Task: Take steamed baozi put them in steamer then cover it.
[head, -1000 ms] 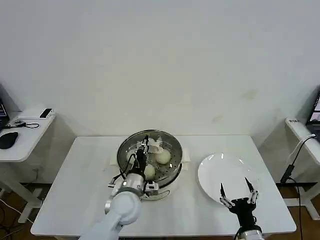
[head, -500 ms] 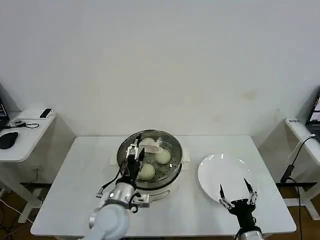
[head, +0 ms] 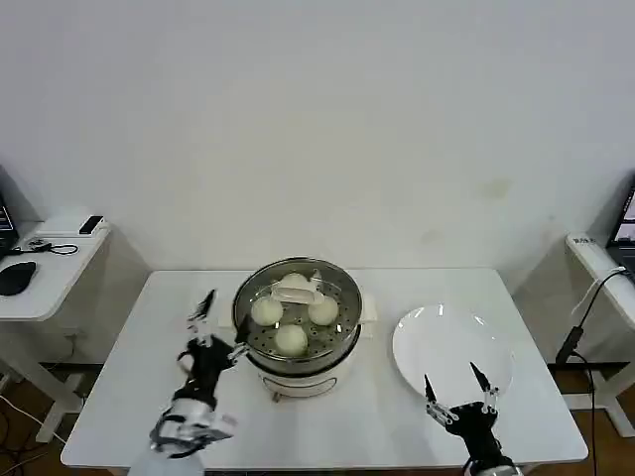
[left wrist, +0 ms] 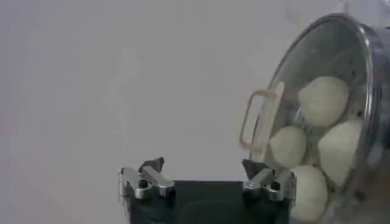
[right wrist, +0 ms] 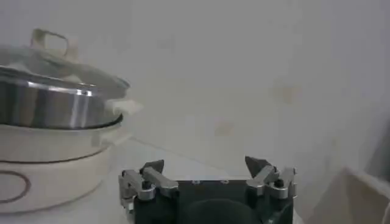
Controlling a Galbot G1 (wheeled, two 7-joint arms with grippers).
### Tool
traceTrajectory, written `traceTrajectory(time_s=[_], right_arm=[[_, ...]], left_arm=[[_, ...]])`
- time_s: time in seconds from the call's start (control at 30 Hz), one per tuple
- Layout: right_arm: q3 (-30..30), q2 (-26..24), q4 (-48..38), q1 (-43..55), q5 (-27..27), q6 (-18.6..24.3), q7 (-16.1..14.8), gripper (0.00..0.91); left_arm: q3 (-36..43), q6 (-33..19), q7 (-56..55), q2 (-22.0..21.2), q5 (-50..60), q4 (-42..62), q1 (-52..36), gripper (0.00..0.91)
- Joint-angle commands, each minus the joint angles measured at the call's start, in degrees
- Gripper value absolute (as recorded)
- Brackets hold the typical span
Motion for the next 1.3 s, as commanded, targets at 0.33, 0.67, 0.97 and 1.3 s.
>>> traceTrajectory(time_s=[0.33,0.67,0.97,1.3], right_arm=[[-3.2,-5.2,-0.1,-1.9,10.0,-1.2,-0.8,0.907],[-6.2,-6.1,1.7,-3.2,10.0,-5.5,0.4,0.907],[-6.6,-5.8,0.5,-2.7,8.8,-4.9,0.6,0.907],[-7.4,-4.6,0.1,-2.6,7.1,-4.7,0.9,0.907]], left_arm=[[-18.8,-13.3,-7.0,-4.4,-49.8,0.9,20.9,0.907],[-16.8,-14.8,-4.5,-6.6,-49.1,2.5,21.5,0.907],[-16.7,-13.5,-4.5,-6.7,-47.5,1.9,21.6,0.907],[-15.7,-12.9,-4.2,-5.4,-46.1,1.9,22.1,0.907]])
